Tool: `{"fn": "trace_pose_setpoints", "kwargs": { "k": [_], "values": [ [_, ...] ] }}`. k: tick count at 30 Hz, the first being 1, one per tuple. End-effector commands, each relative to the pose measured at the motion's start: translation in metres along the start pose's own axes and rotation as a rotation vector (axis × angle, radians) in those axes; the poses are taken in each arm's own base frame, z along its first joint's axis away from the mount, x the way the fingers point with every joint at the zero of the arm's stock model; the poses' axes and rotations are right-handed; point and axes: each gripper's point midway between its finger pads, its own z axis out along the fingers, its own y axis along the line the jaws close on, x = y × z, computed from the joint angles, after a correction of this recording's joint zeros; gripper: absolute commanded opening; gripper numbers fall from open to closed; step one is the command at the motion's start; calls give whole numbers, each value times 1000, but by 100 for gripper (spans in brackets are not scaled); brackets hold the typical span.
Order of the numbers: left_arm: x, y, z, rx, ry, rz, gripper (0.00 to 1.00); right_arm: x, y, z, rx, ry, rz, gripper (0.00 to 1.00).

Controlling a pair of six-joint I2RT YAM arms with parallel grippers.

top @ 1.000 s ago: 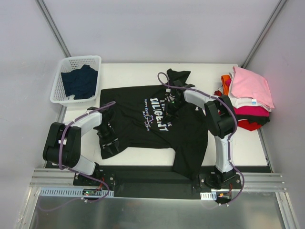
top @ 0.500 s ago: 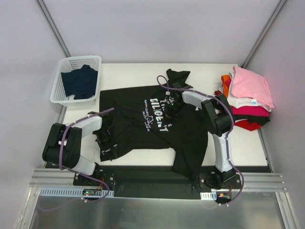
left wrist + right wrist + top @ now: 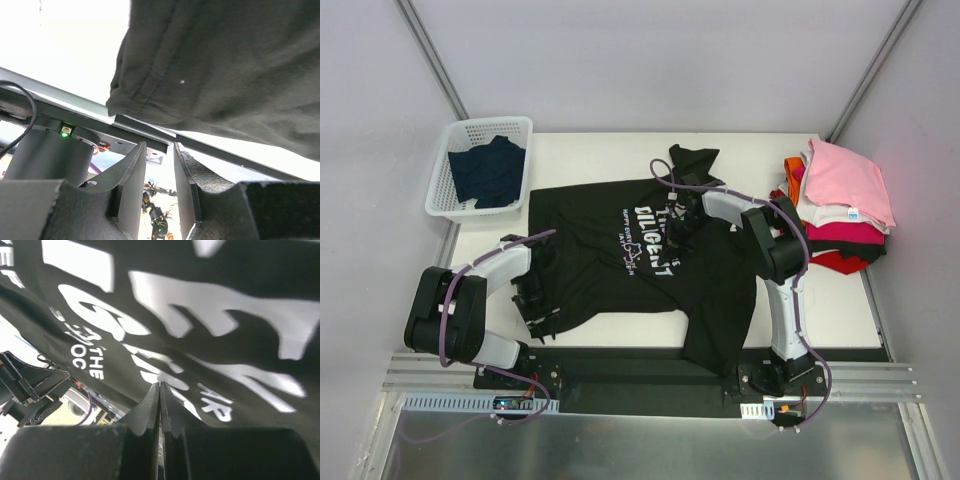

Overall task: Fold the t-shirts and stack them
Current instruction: Flatten out the tshirt

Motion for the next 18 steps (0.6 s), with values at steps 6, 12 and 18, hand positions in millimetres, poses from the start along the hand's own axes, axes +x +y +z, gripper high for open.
{"fn": "trace_pose_setpoints", "kwargs": {
  "k": [6, 12, 18],
  "values": [
    [4, 11, 0, -52, 0, -24, 29, 12, -43, -11, 35, -18, 57, 3],
    [3, 10, 0, -53, -1, -22, 29, 5, -51, -24, 21, -39, 68, 6],
    [-7, -13, -28, 86, -93, 24, 49, 1, -26, -42, -43, -69, 10, 73]
  ]
}}
